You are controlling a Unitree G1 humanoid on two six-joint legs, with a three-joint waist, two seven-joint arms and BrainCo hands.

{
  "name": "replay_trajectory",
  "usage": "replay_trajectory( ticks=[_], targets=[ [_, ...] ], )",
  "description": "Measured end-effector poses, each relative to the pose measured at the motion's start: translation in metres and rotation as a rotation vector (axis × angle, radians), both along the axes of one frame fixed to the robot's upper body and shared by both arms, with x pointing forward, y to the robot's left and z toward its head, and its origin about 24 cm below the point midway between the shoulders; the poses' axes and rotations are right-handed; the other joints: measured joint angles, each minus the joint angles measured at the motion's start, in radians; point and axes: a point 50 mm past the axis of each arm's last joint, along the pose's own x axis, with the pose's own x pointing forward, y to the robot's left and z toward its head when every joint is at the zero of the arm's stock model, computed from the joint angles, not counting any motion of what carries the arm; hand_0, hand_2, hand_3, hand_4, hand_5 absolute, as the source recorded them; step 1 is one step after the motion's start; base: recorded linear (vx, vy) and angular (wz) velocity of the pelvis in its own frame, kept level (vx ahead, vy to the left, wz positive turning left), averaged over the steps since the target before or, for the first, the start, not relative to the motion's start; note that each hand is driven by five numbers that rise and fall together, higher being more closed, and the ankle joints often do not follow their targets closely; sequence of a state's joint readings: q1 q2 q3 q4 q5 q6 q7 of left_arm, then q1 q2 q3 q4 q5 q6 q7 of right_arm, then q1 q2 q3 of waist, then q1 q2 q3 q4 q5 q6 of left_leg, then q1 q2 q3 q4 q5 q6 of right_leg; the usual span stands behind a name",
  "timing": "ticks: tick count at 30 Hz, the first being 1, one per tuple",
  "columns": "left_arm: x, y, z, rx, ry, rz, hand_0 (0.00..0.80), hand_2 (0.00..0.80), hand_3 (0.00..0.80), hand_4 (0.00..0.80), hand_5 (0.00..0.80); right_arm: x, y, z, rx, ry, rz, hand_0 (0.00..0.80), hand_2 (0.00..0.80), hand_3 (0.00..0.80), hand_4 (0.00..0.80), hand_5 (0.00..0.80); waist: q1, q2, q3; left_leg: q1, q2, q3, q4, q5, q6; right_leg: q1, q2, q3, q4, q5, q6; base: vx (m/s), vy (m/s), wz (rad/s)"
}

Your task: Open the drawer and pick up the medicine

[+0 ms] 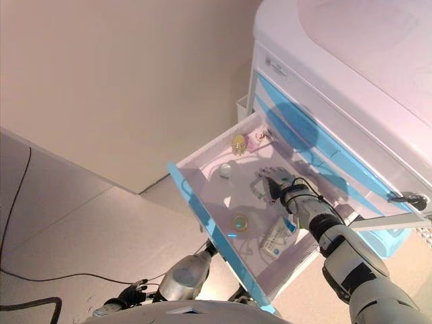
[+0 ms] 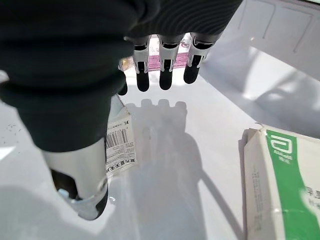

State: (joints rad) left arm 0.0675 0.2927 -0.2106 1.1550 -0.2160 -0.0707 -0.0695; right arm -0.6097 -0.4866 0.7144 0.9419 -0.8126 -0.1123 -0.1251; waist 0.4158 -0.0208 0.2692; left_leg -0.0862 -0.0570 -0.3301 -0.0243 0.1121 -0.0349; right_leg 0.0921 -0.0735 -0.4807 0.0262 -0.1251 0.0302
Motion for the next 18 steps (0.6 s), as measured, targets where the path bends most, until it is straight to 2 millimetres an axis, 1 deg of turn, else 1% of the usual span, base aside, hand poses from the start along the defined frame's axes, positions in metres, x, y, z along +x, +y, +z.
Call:
replay_trajectory(
  ticks=[14,18],
  targets=[
    [0.0018,-0.0003,0.0007,-0.005,-0.017,-0.007,0.0,0.0,0.0,0.0,0.0,0.0003,0.0001,0.0006,-0.002,-0.01,0.005,0.0,0.0,0.0,0.0,0.0,0.0,0.003,0.003,-0.016,0.0,-0.003,0.0,0.002,-0.001,-0.015,0.001,-0.003,0.0,0.0,0.0,0.0,0.0,0.0],
    [0.002,-0.0023,0.0004,-0.007,-0.015,-0.028,0.0,0.0,0.0,0.0,0.0,0.0016,0.0005,0.0023,0.0,-0.022,0.006,0.0,0.0,0.0,0.0,0.0,0.0,0.009,0.017,-0.015,0.0,-0.004,0.0,0.003,-0.001,-0.015,0.001,-0.003,0.002,0.0,0.0,0.0,0.0,0.0]
  ],
)
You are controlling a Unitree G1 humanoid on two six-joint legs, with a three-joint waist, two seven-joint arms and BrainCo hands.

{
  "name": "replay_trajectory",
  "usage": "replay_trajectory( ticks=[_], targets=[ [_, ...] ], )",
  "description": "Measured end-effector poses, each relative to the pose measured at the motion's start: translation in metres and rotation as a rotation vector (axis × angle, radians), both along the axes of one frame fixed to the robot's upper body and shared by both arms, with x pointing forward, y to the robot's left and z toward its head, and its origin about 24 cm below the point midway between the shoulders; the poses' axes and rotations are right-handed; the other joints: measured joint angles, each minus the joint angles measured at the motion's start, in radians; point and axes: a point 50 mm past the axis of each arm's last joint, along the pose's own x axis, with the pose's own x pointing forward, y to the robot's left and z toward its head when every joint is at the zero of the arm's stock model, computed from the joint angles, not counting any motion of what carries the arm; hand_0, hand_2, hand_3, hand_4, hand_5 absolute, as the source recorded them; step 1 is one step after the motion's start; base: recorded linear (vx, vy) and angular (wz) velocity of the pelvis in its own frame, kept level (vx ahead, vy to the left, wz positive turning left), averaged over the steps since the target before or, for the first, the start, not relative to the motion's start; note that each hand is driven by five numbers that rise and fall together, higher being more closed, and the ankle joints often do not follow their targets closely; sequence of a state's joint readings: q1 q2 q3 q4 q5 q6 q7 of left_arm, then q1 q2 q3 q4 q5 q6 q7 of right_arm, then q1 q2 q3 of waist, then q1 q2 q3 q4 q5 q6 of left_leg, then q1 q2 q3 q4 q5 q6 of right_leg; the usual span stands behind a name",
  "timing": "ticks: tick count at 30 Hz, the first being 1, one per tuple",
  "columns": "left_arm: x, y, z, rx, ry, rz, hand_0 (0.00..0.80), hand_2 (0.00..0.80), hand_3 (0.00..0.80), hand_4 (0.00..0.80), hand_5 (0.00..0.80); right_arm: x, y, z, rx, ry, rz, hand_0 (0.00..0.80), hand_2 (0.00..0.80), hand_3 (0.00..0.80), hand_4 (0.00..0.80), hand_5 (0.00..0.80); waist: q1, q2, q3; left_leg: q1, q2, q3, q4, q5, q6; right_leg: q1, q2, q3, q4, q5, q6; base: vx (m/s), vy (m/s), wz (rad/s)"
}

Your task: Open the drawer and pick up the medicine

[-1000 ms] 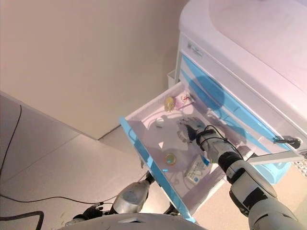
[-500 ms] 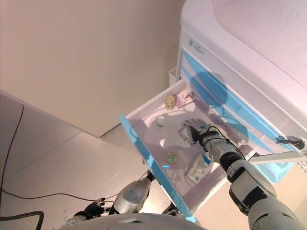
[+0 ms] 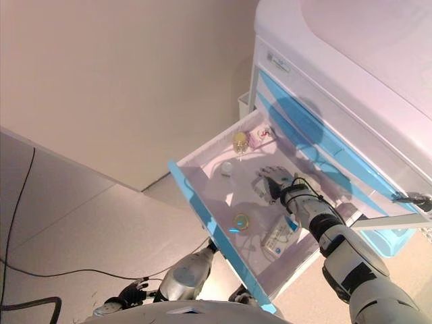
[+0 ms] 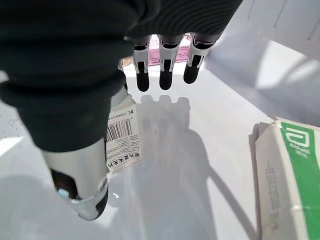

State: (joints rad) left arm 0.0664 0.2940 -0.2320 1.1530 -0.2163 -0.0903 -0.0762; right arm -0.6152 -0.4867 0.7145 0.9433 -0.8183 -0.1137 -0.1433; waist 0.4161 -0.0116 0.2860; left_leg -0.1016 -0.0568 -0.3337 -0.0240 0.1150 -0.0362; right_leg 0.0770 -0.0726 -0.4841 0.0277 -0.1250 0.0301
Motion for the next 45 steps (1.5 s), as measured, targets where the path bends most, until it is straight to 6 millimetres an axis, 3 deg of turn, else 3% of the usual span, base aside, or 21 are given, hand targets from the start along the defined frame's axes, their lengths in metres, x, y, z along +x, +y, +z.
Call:
replay_trajectory(
  ticks=[9,10,12,13,35,40,45],
  targets=[
    [0.001,0.0,0.0,0.0,-0.003,0.0,0.0,0.0,0.0,0.0,0.0,0.001,0.0,0.001,-0.002,-0.004,-0.002,0.0,0.0,0.0,0.0,0.0,0.001,0.003,0.014,-0.001,0.0,-0.002,0.0,0.0,0.0,0.0,0.0,-0.002,0.0,0.0,0.0,0.0,0.0,0.0],
    [0.001,0.0,0.0,0.0,-0.003,-0.001,0.0,0.0,0.0,0.0,0.0,0.001,0.0,0.001,-0.002,-0.004,-0.002,0.144,0.144,0.144,0.144,0.144,0.001,0.003,0.014,-0.001,0.0,-0.002,0.0,0.0,0.0,0.0,0.0,-0.002,0.0,0.0,0.0,0.0,0.0,0.0],
    [0.002,0.0,0.0,0.0,-0.006,-0.002,0.0,0.0,0.0,0.0,0.0,0.002,0.0,0.002,-0.002,-0.005,-0.001,0.687,0.687,0.687,0.687,0.687,0.001,0.003,0.014,-0.001,0.0,-0.003,0.0,0.001,0.0,0.0,0.0,-0.003,0.0,0.0,0.0,0.0,0.0,0.0],
    [0.003,0.0,0.001,0.0,-0.008,-0.002,0.0,0.0,0.0,0.0,0.0,0.002,0.0,0.002,-0.002,-0.005,0.0,0.8,0.8,0.8,0.8,0.8,0.001,0.003,0.014,-0.001,0.0,-0.003,0.0,0.001,0.0,0.0,0.0,-0.003,0.0,0.0,0.0,0.0,0.0,0.0],
    [0.004,0.0,0.001,0.0,-0.01,-0.003,0.0,0.0,0.0,0.0,0.0,0.004,0.005,0.008,0.006,-0.034,0.033,0.8,0.8,0.8,0.8,0.8,-0.004,0.001,0.015,0.003,0.001,0.0,0.0,0.001,0.0,0.002,0.0,0.0,0.002,0.0,0.0,0.0,-0.002,0.0],
    [0.005,0.005,0.002,0.015,-0.011,-0.004,0.0,0.0,0.0,0.0,0.0,0.008,0.028,0.041,-0.01,-0.13,0.201,0.8,0.8,0.8,0.8,0.8,-0.022,-0.019,0.025,0.022,0.005,0.02,-0.001,0.001,0.0,0.008,-0.002,0.02,0.008,0.0,0.0,0.004,-0.029,-0.11],
    [0.007,0.022,0.008,0.053,-0.011,0.012,0.0,0.0,0.0,0.0,0.0,-0.006,0.054,0.074,-0.006,-0.099,0.388,0.8,0.8,0.8,0.8,0.8,-0.065,-0.071,0.023,0.057,0.015,0.071,-0.011,-0.004,0.006,0.014,-0.005,0.068,0.022,0.0,0.0,0.015,-0.016,-0.26]
  ],
)
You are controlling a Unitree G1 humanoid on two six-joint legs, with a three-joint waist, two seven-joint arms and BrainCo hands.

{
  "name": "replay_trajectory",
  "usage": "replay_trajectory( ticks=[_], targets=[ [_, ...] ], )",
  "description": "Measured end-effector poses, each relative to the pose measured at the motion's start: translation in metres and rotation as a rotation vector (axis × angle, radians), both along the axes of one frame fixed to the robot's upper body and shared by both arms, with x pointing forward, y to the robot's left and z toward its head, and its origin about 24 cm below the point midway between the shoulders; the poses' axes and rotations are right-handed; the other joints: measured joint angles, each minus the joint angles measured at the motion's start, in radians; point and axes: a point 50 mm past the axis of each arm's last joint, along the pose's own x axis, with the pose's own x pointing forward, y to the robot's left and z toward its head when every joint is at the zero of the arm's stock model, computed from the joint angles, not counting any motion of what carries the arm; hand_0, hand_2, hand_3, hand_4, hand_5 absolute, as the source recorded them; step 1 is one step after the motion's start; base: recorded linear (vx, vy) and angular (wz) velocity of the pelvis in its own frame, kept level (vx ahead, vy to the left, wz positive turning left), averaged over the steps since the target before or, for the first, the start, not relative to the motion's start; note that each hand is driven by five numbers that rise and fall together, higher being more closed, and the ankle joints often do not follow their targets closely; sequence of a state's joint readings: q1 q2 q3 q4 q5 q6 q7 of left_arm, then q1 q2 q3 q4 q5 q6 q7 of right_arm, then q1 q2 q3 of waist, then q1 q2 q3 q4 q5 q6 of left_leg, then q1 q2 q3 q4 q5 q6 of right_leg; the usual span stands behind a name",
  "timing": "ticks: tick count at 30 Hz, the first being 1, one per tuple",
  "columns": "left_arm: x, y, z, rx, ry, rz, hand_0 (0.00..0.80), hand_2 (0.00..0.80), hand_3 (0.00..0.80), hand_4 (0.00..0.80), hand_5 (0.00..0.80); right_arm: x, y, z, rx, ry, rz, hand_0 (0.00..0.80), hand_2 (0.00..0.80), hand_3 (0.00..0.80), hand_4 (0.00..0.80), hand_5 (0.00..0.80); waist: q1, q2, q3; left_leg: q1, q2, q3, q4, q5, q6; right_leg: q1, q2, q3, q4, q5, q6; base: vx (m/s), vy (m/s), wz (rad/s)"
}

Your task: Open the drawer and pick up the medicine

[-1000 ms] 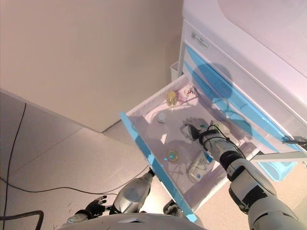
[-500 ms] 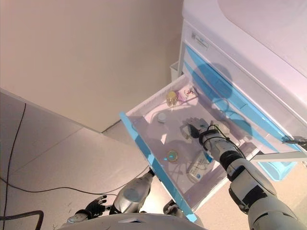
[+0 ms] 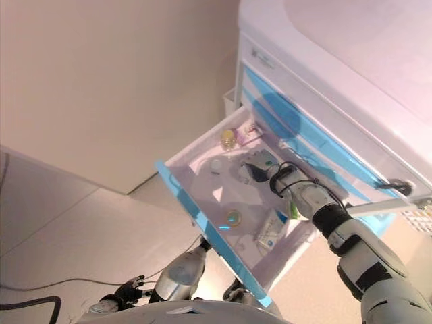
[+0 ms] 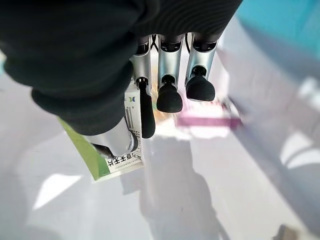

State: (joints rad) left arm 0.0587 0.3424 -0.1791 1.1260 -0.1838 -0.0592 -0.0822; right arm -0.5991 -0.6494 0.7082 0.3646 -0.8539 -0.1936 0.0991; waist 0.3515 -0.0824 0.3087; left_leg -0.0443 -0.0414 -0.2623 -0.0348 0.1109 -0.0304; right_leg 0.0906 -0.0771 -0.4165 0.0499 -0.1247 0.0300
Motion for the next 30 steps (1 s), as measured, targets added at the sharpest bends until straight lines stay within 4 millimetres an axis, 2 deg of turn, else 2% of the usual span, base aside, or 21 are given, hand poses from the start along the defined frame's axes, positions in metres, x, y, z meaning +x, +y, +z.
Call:
replay_trajectory(
  ticks=[2,5,8,11,14,18,23,27,30],
  targets=[
    [-0.001,0.007,0.002,0.017,0.011,0.009,0.0,0.0,0.0,0.0,0.0,-0.014,0.005,0.008,0.048,0.087,0.036,0.8,0.8,0.8,0.8,0.8,-0.016,-0.021,-0.015,0.016,0.003,0.026,-0.006,-0.002,0.003,0.0,-0.002,0.027,0.006,0.0,0.0,0.002,-0.02,-0.42],
    [0.0,0.015,0.005,0.039,0.009,0.012,0.0,0.0,0.0,0.0,0.0,-0.033,0.01,0.025,0.076,0.199,0.098,0.8,0.8,0.8,0.8,0.8,-0.068,-0.043,-0.035,0.028,0.007,0.061,-0.007,-0.007,0.008,-0.002,-0.001,0.061,0.006,0.007,0.0,0.001,-0.002,-0.36],
    [0.003,0.015,0.004,0.039,0.024,0.021,0.0,0.0,0.0,0.0,0.0,-0.043,0.01,0.06,0.137,0.257,0.145,0.8,0.8,0.8,0.8,0.8,-0.124,-0.039,-0.059,0.039,0.012,0.096,-0.007,-0.012,0.013,-0.005,0.0,0.1,0.005,0.02,0.0,0.003,0.016,-0.37],
    [0.005,0.011,0.003,0.029,0.033,0.024,0.0,0.0,0.0,0.0,0.0,-0.044,0.004,0.099,0.224,0.277,0.179,0.8,0.8,0.8,0.8,0.8,-0.165,-0.026,-0.113,0.045,0.016,0.137,-0.009,-0.017,0.02,-0.017,0.0,0.138,0.004,0.031,0.003,-0.011,0.024,-0.37],
    [0.003,0.006,0.0,0.019,0.046,0.028,0.0,0.0,0.0,0.0,0.0,-0.037,-0.001,0.136,0.338,0.214,0.184,0.8,0.8,0.8,0.8,0.8,-0.197,-0.009,-0.152,0.059,0.019,0.164,-0.015,-0.02,0.022,-0.016,0.002,0.166,0.005,0.033,0.004,-0.018,0.028,-0.29],
    [0.002,-0.005,-0.004,-0.01,0.051,0.032,0.0,0.0,0.0,0.0,0.0,-0.034,-0.011,0.166,0.407,0.13,0.172,0.8,0.8,0.8,0.8,0.8,-0.221,0.009,-0.184,0.08,0.023,0.189,-0.027,-0.021,0.023,-0.016,0.004,0.191,0.003,0.034,0.003,0.027,0.025,-0.19],
    [-0.008,-0.009,-0.008,-0.019,0.083,0.05,0.0,0.0,0.0,0.0,0.0,-0.024,-0.04,0.194,0.471,0.036,0.036,0.8,0.8,0.8,0.8,0.8,-0.246,0.012,-0.205,0.092,0.024,0.204,-0.039,-0.021,0.023,-0.014,0.006,0.206,0.003,0.034,0.003,0.051,0.003,-0.09],
    [-0.016,-0.007,-0.01,-0.015,0.12,0.062,0.0,0.0,0.0,0.0,0.0,-0.008,-0.086,0.216,0.5,-0.082,-0.183,0.8,0.8,0.8,0.8,0.8,-0.247,0.011,-0.208,0.106,0.023,0.204,-0.043,-0.021,0.024,-0.001,0.01,0.207,0.001,0.034,0.003,0.046,-0.008,-0.01],
    [-0.021,-0.005,-0.01,-0.01,0.147,0.07,0.0,0.0,0.0,0.0,0.0,-0.001,-0.117,0.242,0.525,-0.172,-0.323,0.8,0.8,0.8,0.8,0.8,-0.247,0.011,-0.208,0.109,0.024,0.203,-0.044,-0.021,0.024,0.004,0.012,0.205,-0.003,0.034,0.004,0.038,-0.016,0.02]
  ],
)
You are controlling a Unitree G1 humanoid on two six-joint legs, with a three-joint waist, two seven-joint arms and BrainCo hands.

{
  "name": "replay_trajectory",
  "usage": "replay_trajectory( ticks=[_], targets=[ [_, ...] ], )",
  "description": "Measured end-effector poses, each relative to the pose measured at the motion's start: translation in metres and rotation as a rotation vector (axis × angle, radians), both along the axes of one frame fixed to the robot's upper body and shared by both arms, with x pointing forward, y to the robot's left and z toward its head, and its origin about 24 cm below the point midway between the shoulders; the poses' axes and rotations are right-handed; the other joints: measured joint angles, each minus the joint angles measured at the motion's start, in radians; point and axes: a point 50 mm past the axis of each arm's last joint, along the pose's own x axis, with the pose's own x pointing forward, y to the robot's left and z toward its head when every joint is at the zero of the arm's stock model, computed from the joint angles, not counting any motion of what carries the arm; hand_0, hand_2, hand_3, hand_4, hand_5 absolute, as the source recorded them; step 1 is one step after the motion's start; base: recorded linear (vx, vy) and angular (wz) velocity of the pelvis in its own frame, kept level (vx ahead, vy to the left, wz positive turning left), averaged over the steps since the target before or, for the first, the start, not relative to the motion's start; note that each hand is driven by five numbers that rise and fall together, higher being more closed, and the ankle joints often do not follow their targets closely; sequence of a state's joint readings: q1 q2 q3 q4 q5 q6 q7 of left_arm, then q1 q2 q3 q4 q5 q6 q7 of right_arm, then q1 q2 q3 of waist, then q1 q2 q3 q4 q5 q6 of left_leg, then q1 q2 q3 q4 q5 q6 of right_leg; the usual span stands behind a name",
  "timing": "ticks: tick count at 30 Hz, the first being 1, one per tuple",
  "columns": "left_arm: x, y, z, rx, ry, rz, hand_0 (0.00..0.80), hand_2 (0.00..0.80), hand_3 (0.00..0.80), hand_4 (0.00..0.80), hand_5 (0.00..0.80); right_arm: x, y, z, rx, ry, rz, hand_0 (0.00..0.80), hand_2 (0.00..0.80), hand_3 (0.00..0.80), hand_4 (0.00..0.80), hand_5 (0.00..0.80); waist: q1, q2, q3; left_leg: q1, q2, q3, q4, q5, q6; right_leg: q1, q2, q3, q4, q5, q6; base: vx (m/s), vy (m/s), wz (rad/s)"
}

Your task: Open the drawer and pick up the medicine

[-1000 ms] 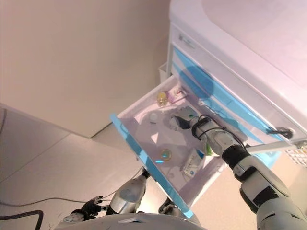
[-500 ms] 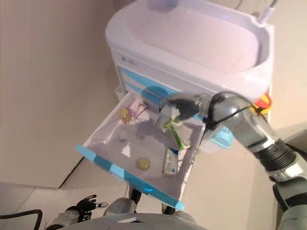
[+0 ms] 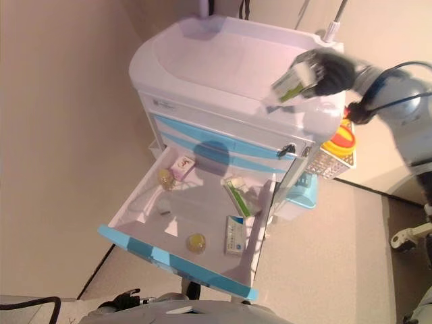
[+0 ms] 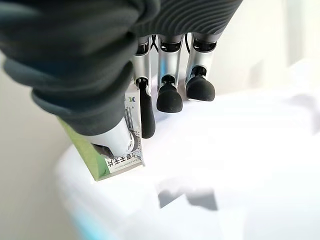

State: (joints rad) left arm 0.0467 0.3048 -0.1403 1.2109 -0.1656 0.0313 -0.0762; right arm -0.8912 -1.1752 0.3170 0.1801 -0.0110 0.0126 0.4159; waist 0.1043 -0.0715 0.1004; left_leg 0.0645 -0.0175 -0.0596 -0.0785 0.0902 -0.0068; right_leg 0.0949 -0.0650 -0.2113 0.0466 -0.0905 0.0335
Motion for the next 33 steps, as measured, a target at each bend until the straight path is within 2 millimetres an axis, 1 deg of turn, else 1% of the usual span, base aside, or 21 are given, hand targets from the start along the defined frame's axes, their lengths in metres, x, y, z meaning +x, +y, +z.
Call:
replay_trajectory(
  ticks=[3,5,7,9,11,14,16,19,20,23,24,26,28,31,33],
  targets=[
    [-0.005,0.001,0.0,0.002,0.021,0.003,0.0,0.0,0.0,0.0,0.0,0.003,-0.026,0.024,-0.012,-0.013,-0.141,0.8,0.8,0.8,0.8,0.8,0.004,0.0,0.0,0.0,0.0,-0.009,0.0,0.0,-0.001,0.007,0.002,-0.01,-0.005,0.0,0.0,0.036,0.001,0.1],
    [-0.006,0.002,0.0,0.005,0.028,0.004,0.0,0.0,0.0,0.0,0.0,0.007,-0.04,0.034,-0.014,-0.002,-0.22,0.8,0.8,0.8,0.8,0.8,0.006,-0.004,-0.005,0.001,-0.001,-0.02,0.001,0.001,-0.001,0.017,0.003,-0.022,-0.012,0.0,0.0,0.031,0.024,0.16],
    [-0.007,0.003,0.0,0.009,0.044,-0.004,0.0,0.0,0.0,0.0,0.0,0.012,-0.046,0.039,-0.024,0.027,-0.272,0.8,0.8,0.8,0.8,0.8,0.02,-0.006,-0.009,0.001,-0.001,-0.024,0.001,0.001,-0.002,0.018,0.004,-0.025,-0.013,0.0,0.0,0.036,0.037,0.05],
    [-0.006,0.005,0.0,0.011,0.043,-0.012,0.0,0.0,0.0,0.0,0.0,0.016,-0.048,0.042,-0.031,0.058,-0.297,0.8,0.8,0.8,0.8,0.8,0.036,-0.007,-0.009,0.0,-0.002,-0.031,0.001,0.003,-0.004,0.02,0.004,-0.032,-0.013,0.0,0.0,0.027,0.035,0.1],
    [-0.004,0.007,0.001,0.014,0.041,-0.018,0.0,0.0,0.0,0.0,0.0,0.022,-0.049,0.037,-0.037,0.104,-0.314,0.8,0.8,0.8,0.8,0.8,0.044,-0.007,-0.009,0.002,-0.002,-0.051,0.004,0.003,-0.004,0.036,0.003,-0.052,-0.022,0.0,0.0,0.034,0.036,0.25],
    [-0.005,0.009,0.002,0.02,0.045,-0.02,0.0,0.0,0.0,0.0,0.0,0.035,-0.048,0.017,-0.036,0.186,-0.331,0.8,0.8,0.8,0.8,0.8,0.07,-0.009,-0.01,0.008,-0.005,-0.07,0.003,0.004,-0.005,0.054,0.001,-0.071,-0.031,0.0,0.0,0.037,0.04,0.2],
    [-0.004,0.01,0.002,0.017,0.045,-0.032,0.0,0.0,0.0,0.0,0.0,0.041,-0.049,0.006,-0.033,0.237,-0.352,0.8,0.8,0.8,0.8,0.8,0.095,-0.009,-0.01,0.001,-0.007,-0.078,0.004,0.007,-0.006,0.052,0.001,-0.08,-0.031,0.0,0.0,0.037,0.046,0.15],
    [-0.006,0.01,0.002,0.015,0.06,-0.043,0.0,0.0,0.0,0.0,0.0,0.045,-0.053,-0.002,-0.017,0.269,-0.38,0.8,0.8,0.8,0.8,0.8,0.119,-0.009,-0.01,-0.006,-0.015,-0.098,0.004,0.013,-0.007,0.053,0.001,-0.1,-0.035,0.0,0.0,0.047,0.046,0.19],
    [-0.01,0.011,0.002,0.016,0.07,-0.041,0.0,0.0,0.0,0.0,0.0,0.046,-0.055,-0.006,-0.014,0.281,-0.393,0.8,0.8,0.8,0.8,0.8,0.13,-0.009,-0.01,-0.006,-0.017,-0.108,0.004,0.014,-0.007,0.057,0.0,-0.107,-0.038,-0.001,0.0,0.049,0.048,0.16],
    [-0.012,0.011,0.002,0.016,0.074,-0.04,0.0,0.0,0.0,0.0,0.0,0.047,-0.063,-0.011,-0.01,0.308,-0.438,0.8,0.8,0.8,0.8,0.8,0.157,-0.008,-0.01,-0.009,-0.019,-0.119,0.003,0.015,-0.007,0.064,-0.001,-0.119,-0.045,-0.001,0.0,0.04,0.041,0.15],
    [-0.015,0.012,0.002,0.017,0.082,-0.038,0.0,0.0,0.0,0.0,0.0,0.046,-0.066,-0.012,-0.008,0.317,-0.452,0.8,0.8,0.8,0.8,0.8,0.161,-0.008,-0.009,-0.008,-0.02,-0.126,0.003,0.016,-0.006,0.071,-0.002,-0.128,-0.047,-0.001,0.0,0.034,0.033,0.2],
    [-0.016,0.013,0.002,0.019,0.084,-0.038,0.0,0.0,0.0,0.0,0.0,0.045,-0.071,-0.015,0.001,0.339,-0.473,0.8,0.8,0.8,0.8,0.8,0.173,-0.008,-0.009,-0.009,-0.023,-0.136,0.003,0.016,-0.006,0.072,-0.003,-0.136,-0.048,-0.003,0.003,0.028,0.023,0.14],
    [-0.022,0.014,0.001,0.02,0.098,-0.034,0.0,0.0,0.0,0.0,0.0,0.044,-0.075,-0.018,0.011,0.361,-0.49,0.8,0.8,0.8,0.8,0.8,0.179,-0.007,-0.008,-0.014,-0.026,-0.14,0.003,0.018,-0.007,0.072,-0.003,-0.143,-0.049,-0.003,0.003,0.035,0.018,0.11],
    [-0.023,0.015,0.002,0.022,0.1,-0.034,0.0,0.0,0.0,0.0,0.0,0.041,-0.085,-0.022,0.014,0.399,-0.542,0.8,0.8,0.8,0.8,0.8,0.18,-0.006,-0.007,-0.023,-0.031,-0.162,0.003,0.024,-0.007,0.073,-0.003,-0.162,-0.053,-0.003,0.003,0.036,0.019,0.19],
    [-0.024,0.016,0.002,0.024,0.099,-0.035,0.0,0.0,0.0,0.0,0.0,0.039,-0.091,-0.025,0.027,0.43,-0.573,0.8,0.8,0.8,0.8,0.8,0.188,-0.005,-0.005,-0.021,-0.033,-0.168,0.003,0.025,-0.006,0.081,-0.004,-0.171,-0.06,-0.003,0.003,0.038,0.017,0.14]
  ],
)
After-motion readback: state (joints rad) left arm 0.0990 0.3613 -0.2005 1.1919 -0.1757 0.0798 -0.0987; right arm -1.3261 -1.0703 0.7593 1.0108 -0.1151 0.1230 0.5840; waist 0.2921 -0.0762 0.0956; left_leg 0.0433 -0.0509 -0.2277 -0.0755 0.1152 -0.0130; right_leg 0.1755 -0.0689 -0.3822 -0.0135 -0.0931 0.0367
